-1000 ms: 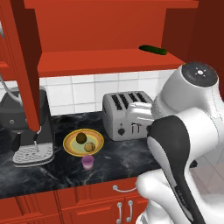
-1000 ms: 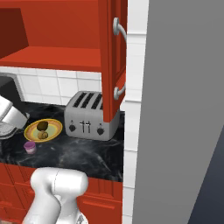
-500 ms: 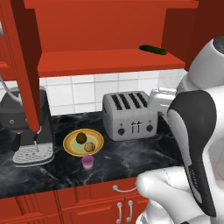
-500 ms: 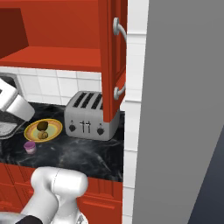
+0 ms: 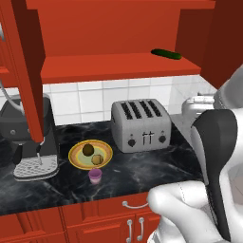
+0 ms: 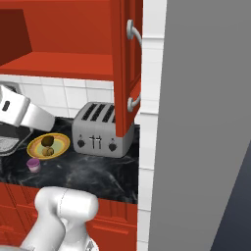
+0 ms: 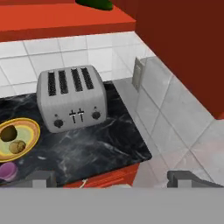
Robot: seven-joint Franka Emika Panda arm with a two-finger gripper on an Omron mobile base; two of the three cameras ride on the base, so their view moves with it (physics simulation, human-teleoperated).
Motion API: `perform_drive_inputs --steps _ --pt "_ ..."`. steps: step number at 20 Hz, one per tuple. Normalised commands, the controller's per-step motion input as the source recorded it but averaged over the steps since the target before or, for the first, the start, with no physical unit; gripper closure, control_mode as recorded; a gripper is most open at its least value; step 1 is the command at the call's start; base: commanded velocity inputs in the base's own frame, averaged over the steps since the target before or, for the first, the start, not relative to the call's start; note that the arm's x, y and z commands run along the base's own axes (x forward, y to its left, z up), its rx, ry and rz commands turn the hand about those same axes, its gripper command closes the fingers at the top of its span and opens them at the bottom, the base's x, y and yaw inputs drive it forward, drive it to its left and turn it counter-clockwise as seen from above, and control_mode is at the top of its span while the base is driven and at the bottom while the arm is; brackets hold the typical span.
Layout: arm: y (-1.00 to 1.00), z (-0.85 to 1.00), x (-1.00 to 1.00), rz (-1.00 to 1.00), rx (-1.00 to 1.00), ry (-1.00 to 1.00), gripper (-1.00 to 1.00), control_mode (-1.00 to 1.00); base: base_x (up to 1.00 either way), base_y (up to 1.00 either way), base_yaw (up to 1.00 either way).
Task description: Pick the avocado and bread from the counter and place them on the plate. Then pick the jam from the cabinet and place it next to the plate. Lastly close the cabinet door.
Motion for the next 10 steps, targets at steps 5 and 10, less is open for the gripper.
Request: perform_drive_inputs --steps 5,10 --pt "-0.55 0.41 -0.09 -0.02 -0.04 -0.01 -1.00 -1.00 0.00 0.00 0.00" --pt "-0.35 0.35 -0.18 -0.05 -0.02 0.05 -1.00 -1.00 0.00 0.00 0.00"
